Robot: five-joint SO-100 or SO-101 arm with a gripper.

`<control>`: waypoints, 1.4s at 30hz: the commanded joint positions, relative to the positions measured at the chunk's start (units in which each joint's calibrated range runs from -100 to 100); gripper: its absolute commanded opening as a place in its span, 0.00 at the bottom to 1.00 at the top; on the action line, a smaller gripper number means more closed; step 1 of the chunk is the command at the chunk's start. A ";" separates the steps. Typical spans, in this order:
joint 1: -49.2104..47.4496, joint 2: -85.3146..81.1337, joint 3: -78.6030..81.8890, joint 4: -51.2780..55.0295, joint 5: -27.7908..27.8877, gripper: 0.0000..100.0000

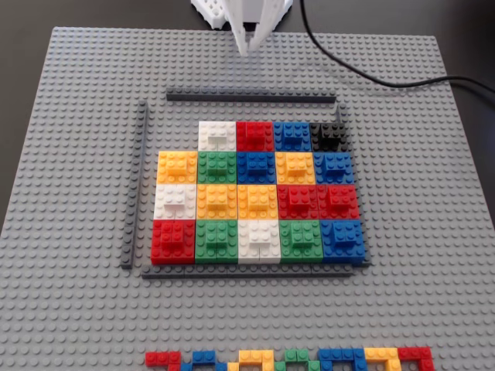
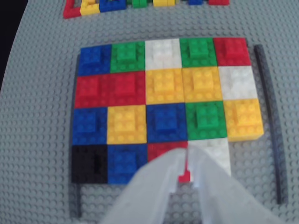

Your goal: Grab the cube and place it into the grid

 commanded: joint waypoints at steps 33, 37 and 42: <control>-0.73 -25.28 35.75 -5.26 -1.66 0.00; -0.66 -25.28 35.75 -3.35 -0.63 0.00; -0.22 -25.28 35.75 -3.11 -0.34 0.01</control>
